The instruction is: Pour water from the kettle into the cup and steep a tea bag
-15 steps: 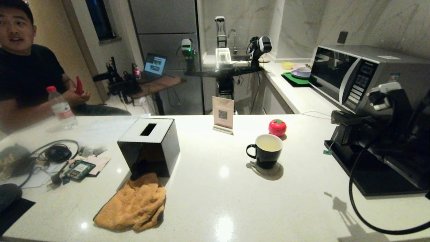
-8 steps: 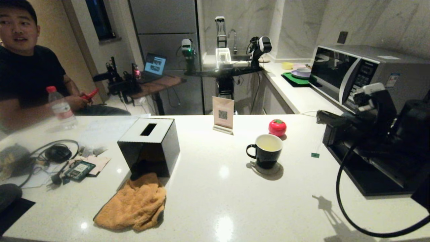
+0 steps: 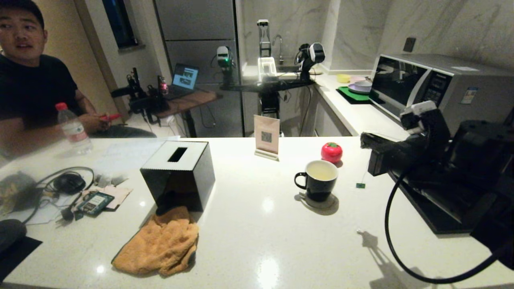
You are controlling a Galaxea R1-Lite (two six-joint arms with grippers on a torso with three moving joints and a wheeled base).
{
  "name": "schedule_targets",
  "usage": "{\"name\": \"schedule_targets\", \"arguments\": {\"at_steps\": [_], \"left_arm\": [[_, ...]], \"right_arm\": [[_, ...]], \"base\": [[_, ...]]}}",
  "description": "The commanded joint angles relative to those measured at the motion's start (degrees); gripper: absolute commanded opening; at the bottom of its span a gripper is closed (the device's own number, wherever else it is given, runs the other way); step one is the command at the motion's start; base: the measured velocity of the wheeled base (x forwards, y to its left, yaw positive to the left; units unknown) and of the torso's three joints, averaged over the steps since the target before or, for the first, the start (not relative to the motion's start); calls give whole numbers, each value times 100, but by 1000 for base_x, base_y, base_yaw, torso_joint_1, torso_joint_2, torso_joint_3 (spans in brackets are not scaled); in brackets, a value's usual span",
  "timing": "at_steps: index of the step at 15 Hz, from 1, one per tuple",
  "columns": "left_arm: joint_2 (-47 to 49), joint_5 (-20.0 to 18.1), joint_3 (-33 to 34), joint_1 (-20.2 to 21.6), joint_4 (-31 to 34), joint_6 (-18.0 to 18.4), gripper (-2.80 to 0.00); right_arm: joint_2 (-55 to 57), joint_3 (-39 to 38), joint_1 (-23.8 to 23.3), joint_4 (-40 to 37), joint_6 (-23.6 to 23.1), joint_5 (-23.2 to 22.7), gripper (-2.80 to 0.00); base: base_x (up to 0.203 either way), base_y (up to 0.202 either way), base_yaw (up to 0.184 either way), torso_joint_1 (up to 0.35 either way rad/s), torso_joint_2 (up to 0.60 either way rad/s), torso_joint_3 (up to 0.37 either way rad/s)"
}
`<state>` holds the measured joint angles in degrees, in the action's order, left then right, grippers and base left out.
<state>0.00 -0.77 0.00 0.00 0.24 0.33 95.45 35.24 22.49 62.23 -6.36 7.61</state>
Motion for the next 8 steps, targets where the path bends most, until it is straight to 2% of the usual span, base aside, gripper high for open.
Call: {"name": "schedule_targets", "arguments": {"at_steps": [1, 8], "left_arm": [[2, -2, 0, 0, 2, 2, -280], [7, -2, 0, 0, 2, 2, -280]], "right_arm": [[61, 35, 18, 35, -14, 4, -280], [61, 44, 45, 44, -23, 4, -280]], "base": [[0, 0, 0, 0, 0, 0], [0, 0, 0, 0, 0, 0]]}}
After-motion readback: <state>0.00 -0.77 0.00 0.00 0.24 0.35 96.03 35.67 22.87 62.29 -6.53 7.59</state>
